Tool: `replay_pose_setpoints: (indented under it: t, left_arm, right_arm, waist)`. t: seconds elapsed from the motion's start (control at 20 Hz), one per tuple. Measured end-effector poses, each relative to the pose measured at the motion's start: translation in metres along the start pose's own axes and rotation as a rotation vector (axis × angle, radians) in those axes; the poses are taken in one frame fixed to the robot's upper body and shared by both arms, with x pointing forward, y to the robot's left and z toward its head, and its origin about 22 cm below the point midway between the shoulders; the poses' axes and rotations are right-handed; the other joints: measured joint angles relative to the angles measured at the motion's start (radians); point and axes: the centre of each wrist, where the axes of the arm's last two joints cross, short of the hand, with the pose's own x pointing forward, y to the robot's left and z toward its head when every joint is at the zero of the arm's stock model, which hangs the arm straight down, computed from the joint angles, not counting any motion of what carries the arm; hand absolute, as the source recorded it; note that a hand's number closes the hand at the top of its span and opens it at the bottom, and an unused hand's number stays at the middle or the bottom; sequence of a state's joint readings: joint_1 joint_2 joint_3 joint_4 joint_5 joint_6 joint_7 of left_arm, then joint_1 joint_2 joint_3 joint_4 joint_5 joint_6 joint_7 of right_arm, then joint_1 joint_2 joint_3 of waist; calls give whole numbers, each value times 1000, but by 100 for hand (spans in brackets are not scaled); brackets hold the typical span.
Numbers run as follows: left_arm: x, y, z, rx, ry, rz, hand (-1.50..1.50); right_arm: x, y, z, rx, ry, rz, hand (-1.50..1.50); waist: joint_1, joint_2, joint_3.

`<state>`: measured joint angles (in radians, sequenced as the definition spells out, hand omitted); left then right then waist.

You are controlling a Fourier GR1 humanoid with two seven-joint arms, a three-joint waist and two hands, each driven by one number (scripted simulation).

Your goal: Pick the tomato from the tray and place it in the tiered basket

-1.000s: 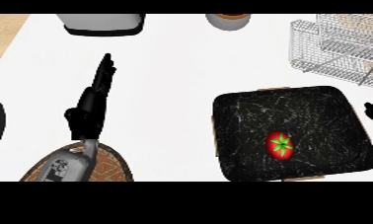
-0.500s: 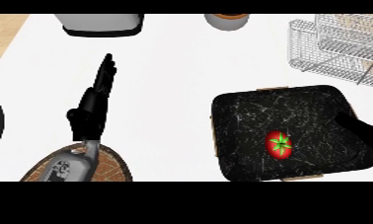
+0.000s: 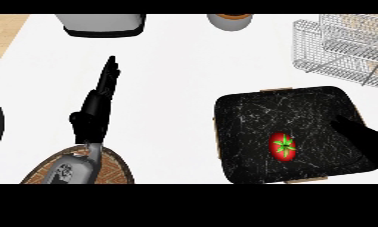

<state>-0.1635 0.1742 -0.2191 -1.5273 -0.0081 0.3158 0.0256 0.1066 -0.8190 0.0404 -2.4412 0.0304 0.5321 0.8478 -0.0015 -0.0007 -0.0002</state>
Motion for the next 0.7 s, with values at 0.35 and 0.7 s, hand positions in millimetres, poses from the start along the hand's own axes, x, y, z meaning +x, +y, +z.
replay_pose_setpoints:
  t: [0.35, 0.7]
  left_arm:
    - [1, 3, 0, 8, -3, 1, 0]
    - [1, -2, 3, 7, 2, 2, 0]
  right_arm:
    - [6, 12, -9, 16, -36, 70, -150]
    - [4, 19, -25, -19, -10, 144, -150]
  waist:
    - [2, 0, 0]
    - [1, 0, 0]
